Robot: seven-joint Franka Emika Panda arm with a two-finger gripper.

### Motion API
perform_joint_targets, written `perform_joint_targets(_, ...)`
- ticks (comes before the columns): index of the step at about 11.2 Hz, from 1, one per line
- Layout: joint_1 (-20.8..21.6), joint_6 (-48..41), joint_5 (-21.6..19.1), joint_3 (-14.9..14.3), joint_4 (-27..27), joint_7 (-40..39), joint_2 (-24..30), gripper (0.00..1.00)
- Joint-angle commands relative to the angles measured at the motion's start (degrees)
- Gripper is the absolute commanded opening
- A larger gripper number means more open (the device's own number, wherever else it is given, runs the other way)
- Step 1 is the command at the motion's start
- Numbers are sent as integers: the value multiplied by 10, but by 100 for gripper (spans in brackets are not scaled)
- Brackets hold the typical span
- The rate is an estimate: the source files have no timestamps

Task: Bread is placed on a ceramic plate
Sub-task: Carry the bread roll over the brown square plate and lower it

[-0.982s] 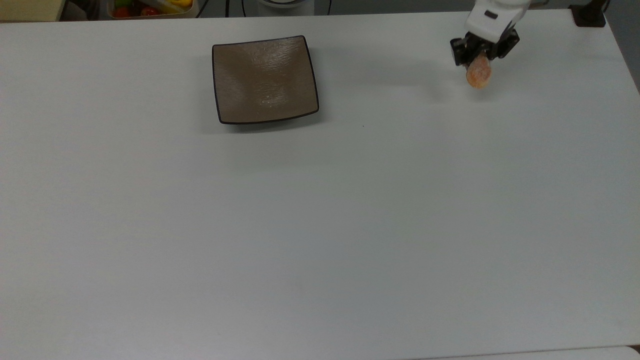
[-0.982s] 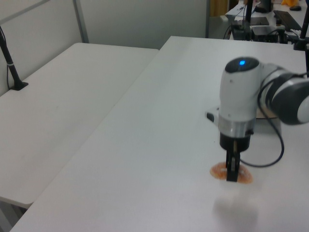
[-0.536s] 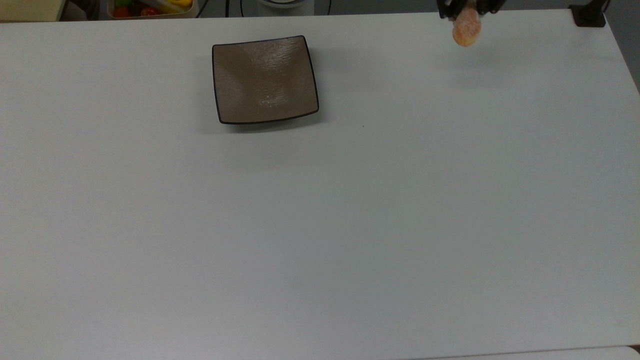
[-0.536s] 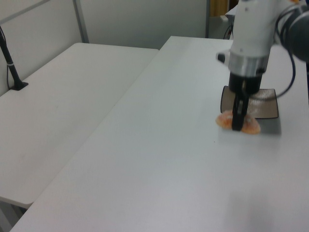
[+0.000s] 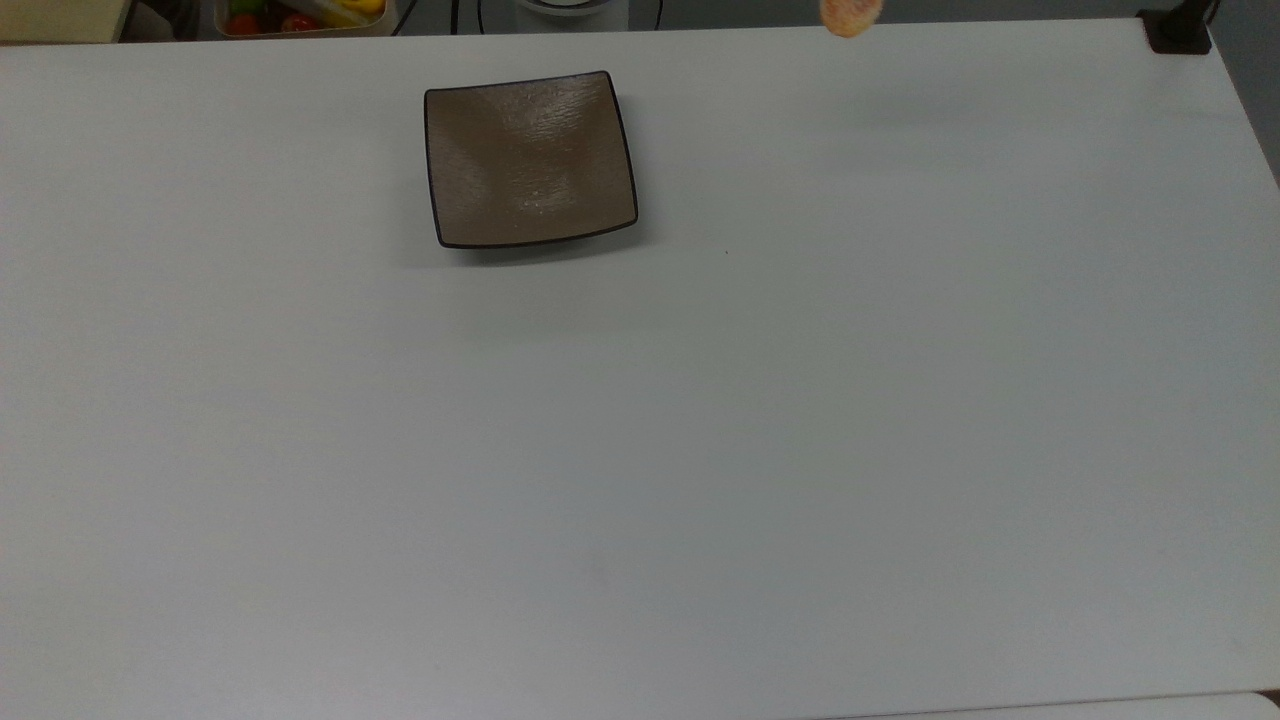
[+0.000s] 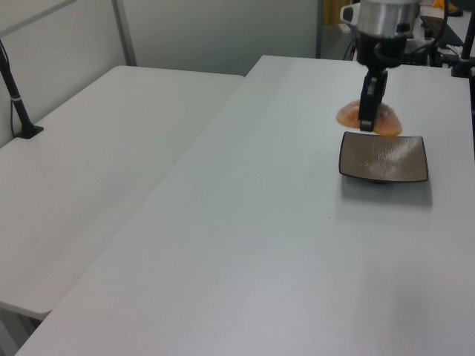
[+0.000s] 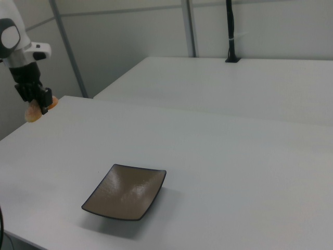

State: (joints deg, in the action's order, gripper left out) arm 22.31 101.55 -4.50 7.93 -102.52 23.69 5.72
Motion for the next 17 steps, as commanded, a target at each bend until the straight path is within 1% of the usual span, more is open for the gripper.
perform_joint_targets(1,-101,-71,-17,39,-4,-102,39,24)
perform_joint_targets(4,-149,-110,-9,31,-8,-162,44,24)
perform_joint_targets(5,-148,-114,-4,17,-18,-181,44,24)
perform_joint_targets(6,-141,-114,3,-16,-25,-188,43,24)
perform_joint_targets(8,-130,-110,15,-70,-35,-191,40,24)
perform_joint_targets(9,-115,-104,34,-89,-47,-207,39,24)
perform_joint_targets(10,-108,-100,45,-106,-63,-217,34,24)
perform_joint_targets(11,-102,-78,51,-116,-87,-218,31,25)
perform_joint_targets(12,-101,-54,66,-119,-114,-218,23,28)
perform_joint_targets(13,-102,-37,71,-122,-129,-218,11,28)
perform_joint_targets(16,-102,33,73,-149,-174,-218,-8,29)
perform_joint_targets(17,-102,75,73,-157,-193,-225,-16,29)
